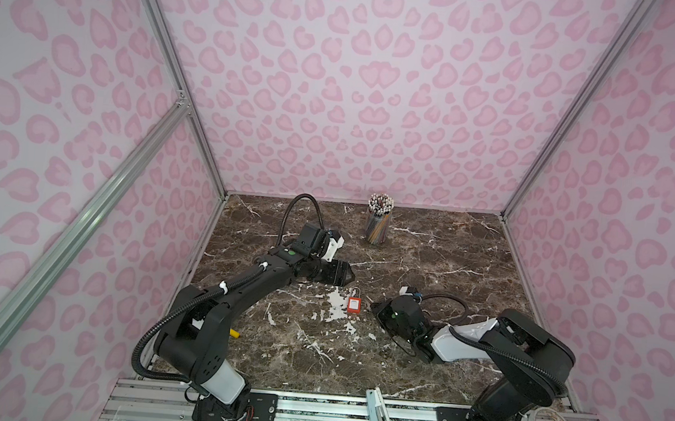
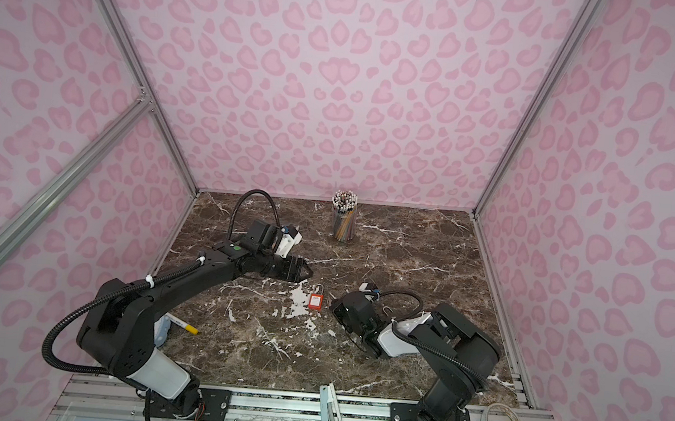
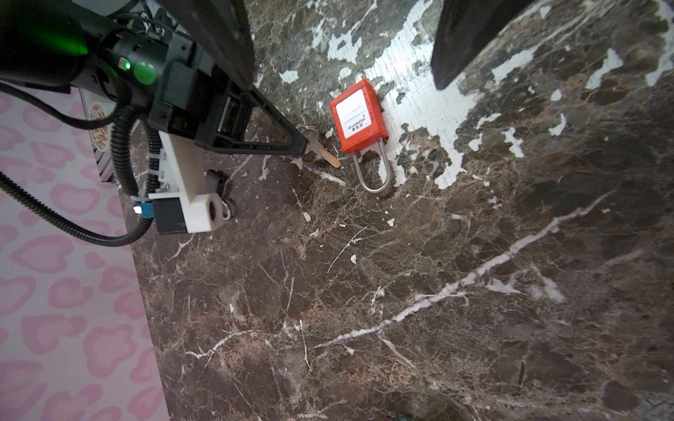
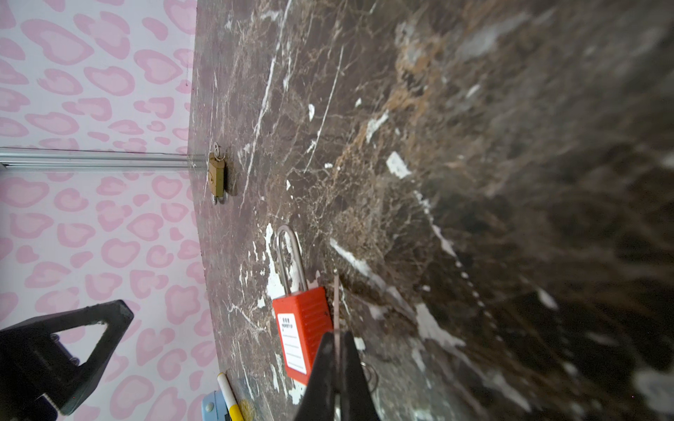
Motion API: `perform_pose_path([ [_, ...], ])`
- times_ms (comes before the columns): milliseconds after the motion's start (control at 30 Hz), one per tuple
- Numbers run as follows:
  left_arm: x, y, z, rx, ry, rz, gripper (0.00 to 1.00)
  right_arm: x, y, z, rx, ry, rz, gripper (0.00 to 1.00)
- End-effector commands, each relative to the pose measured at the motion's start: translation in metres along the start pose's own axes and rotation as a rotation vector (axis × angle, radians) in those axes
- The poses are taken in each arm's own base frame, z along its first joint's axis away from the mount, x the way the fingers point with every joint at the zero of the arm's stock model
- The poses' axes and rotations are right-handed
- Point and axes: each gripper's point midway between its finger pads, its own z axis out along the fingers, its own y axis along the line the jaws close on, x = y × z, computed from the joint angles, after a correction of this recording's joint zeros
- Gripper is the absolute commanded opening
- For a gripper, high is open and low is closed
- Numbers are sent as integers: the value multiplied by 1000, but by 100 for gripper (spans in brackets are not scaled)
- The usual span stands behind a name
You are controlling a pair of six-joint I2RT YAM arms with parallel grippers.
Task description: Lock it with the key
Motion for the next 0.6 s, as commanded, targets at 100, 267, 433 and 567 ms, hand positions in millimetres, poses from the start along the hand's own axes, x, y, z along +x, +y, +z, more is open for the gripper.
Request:
perform_pose_path([
  [100, 1, -4, -3, 19, 2, 13, 78, -1, -4, -1, 18, -3, 11, 38],
  [267, 0, -3, -2, 23, 5, 11, 78, -5, -8, -7, 55, -20, 5, 50],
  [433, 0, -4, -3, 23, 4, 14, 78, -7, -15, -11, 117, -34, 0, 59],
  [567, 0, -2, -5, 19, 0, 12, 78, -5, -14, -7, 111, -13, 1, 60],
])
